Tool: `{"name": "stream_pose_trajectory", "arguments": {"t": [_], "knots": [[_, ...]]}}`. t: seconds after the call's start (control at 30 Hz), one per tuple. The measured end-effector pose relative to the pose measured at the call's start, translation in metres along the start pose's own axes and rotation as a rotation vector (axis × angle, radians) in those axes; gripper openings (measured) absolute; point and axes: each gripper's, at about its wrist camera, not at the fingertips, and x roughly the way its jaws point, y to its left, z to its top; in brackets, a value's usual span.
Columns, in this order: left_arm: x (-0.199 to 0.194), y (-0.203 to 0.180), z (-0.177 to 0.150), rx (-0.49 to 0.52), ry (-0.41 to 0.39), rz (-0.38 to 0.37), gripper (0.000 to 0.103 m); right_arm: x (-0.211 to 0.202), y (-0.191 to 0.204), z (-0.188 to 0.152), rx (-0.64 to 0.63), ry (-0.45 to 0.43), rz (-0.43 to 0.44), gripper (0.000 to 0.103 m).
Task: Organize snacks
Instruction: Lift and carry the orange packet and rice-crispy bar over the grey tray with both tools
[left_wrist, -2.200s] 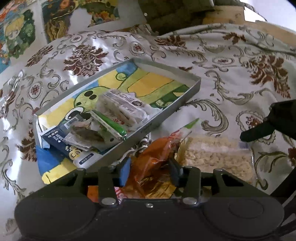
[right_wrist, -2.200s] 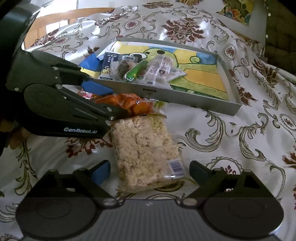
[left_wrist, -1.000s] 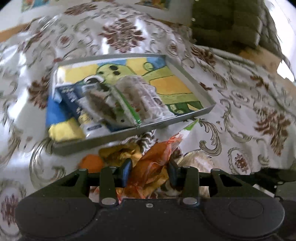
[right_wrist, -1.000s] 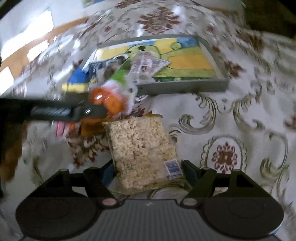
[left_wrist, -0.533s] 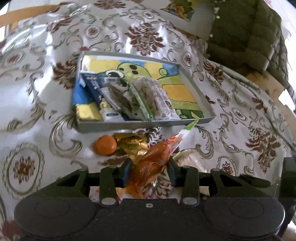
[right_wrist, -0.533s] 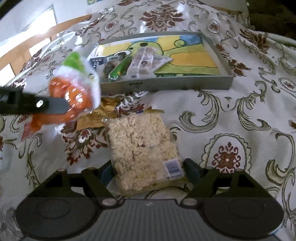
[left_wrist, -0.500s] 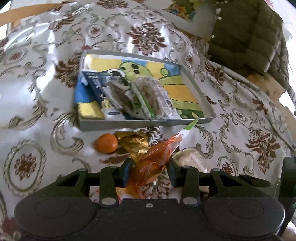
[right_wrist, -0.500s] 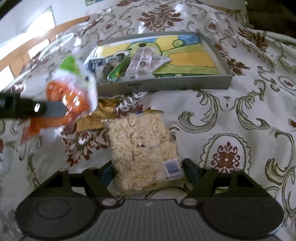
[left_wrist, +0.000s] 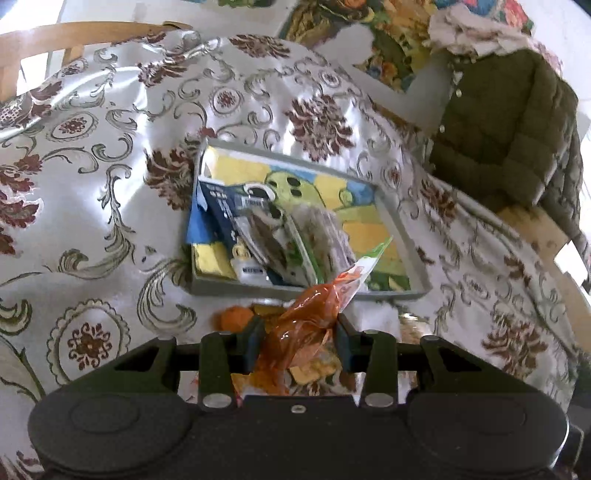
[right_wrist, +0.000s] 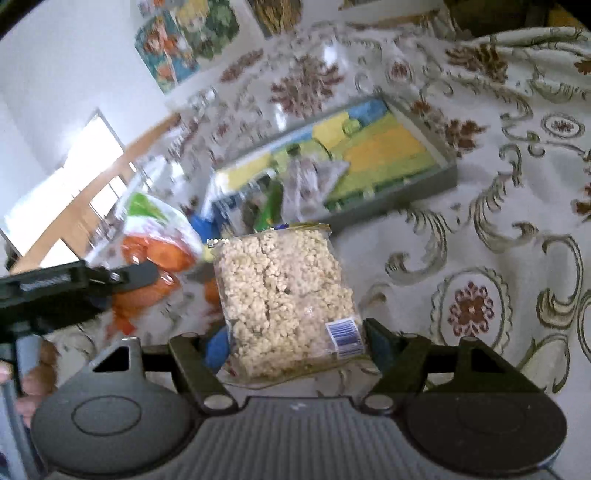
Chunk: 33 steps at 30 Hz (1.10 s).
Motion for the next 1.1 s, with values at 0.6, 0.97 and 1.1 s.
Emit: {"name": "stream_pose_trajectory", "arguments": {"t": [0.6,0.97,1.1], "knots": [[0.041,0.016,0.065,0.068,-0.201,0.104,0.042,0.042,0.029,0.062,-0.070,-0.194,-0.010,0.078],[0.091,0.036,0.070,0.044,-0.152,0.123,0.043,0.102,0.027,0.083,-0.072,-0.199,-0.087,0.078],[0.098,0.045,0.068,0.037,-0.136,0.146,0.043,0.115,0.027,0.085,-0.081,-0.196,-0.115,0.078]]}}
